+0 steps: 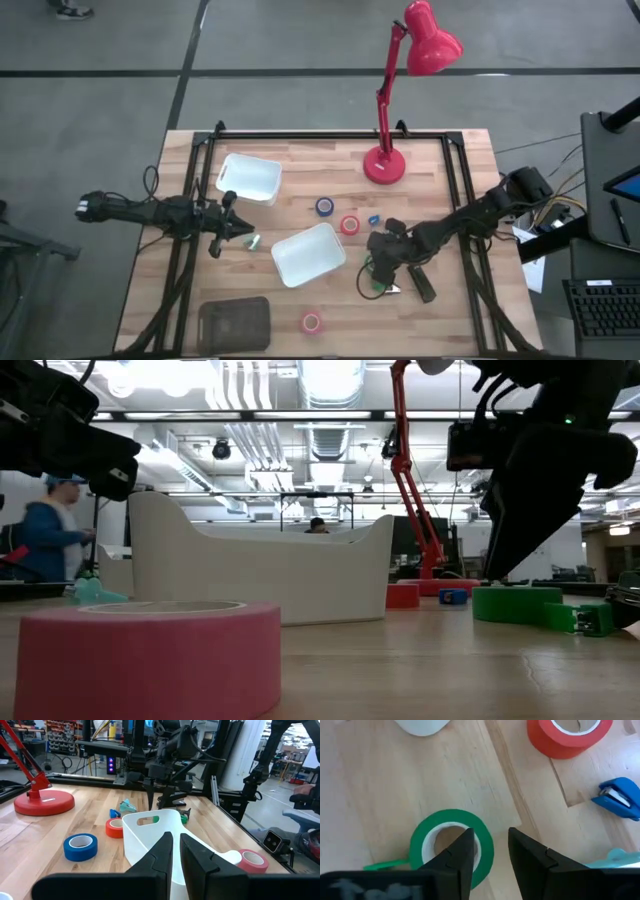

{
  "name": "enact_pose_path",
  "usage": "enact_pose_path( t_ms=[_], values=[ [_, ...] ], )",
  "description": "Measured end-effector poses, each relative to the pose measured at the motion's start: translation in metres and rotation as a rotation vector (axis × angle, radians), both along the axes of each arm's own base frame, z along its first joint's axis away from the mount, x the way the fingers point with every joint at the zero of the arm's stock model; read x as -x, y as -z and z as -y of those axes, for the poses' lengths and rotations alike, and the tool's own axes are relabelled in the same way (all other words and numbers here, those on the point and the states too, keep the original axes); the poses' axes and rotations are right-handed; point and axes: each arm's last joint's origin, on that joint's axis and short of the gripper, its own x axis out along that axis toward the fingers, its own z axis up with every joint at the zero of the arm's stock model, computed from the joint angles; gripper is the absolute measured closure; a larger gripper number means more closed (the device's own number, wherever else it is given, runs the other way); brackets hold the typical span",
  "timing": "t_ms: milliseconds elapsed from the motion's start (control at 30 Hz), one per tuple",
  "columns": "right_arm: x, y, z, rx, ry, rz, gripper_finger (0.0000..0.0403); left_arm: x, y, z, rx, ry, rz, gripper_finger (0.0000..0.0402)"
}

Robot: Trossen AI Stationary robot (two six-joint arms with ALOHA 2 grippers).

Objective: Pick and place Stapler, Stapler remover, tape
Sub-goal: Put the green tape into the bottom white bin

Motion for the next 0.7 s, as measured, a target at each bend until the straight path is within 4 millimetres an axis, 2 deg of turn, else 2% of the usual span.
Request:
enact_pose_path(
  t_ms=[433, 700],
  values=[
    [0.0, 0.014, -0.006, 0.019, -0.02, -0.048, 0.0262, 0.0, 0.0, 0.0, 0.0, 0.0, 0.0, 0.0362],
    [-0.003, 0.024, -0.007, 0.032, -0.019, -0.067, 0.0282, 0.0, 0.0, 0.0, 0.0, 0.0, 0.0, 0.0362]
  ],
)
